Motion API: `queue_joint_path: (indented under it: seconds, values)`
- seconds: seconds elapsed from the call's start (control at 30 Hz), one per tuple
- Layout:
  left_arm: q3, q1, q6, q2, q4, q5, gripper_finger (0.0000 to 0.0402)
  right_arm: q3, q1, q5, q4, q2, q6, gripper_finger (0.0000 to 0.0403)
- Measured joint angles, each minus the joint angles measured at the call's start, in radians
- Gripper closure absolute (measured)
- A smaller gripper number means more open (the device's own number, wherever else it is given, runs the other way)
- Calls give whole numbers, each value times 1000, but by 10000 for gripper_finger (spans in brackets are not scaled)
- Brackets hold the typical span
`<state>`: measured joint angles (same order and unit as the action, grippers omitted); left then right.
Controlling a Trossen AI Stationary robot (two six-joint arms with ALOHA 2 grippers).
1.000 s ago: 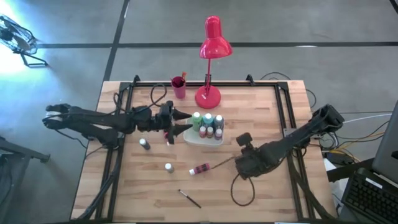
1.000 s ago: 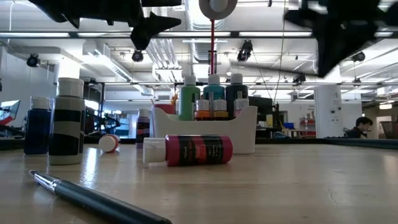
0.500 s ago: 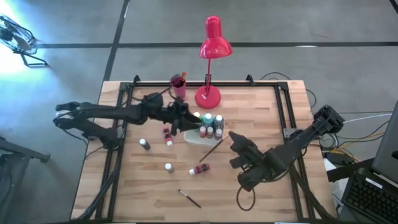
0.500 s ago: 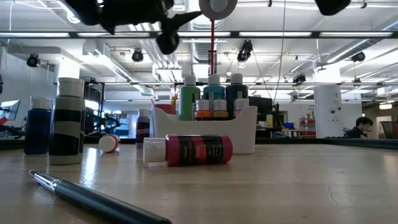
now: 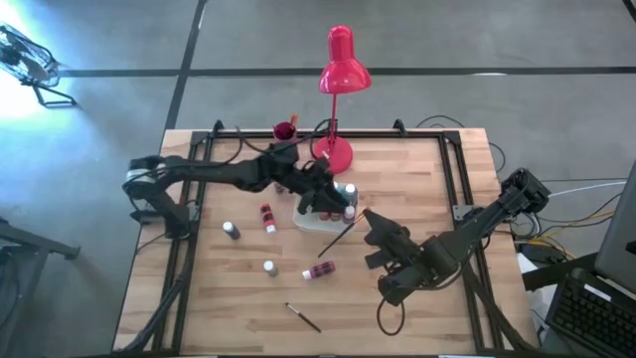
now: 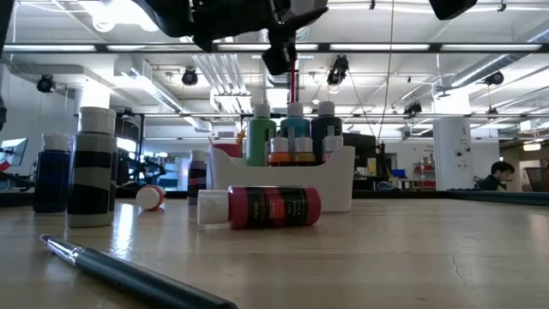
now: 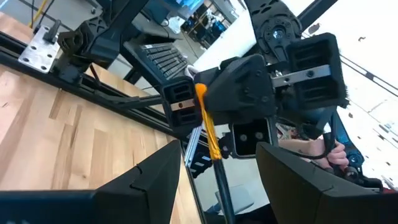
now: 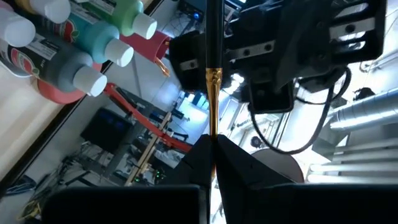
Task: Pick & Place Paint Supplies
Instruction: Put the gold paint brush into the red cup
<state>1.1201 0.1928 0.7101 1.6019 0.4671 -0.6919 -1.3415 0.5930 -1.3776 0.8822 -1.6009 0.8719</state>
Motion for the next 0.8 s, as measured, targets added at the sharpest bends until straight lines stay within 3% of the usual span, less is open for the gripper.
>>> queue_joint_path:
  seconds: [0.47,0.8]
  values:
    - [210,-2,45,175,-24,-99,186,-1,0,-23,-2,0,4,394]
    - [228,-5,53,206,-40,-104,187,3,-1,-39,-1,1,1,394]
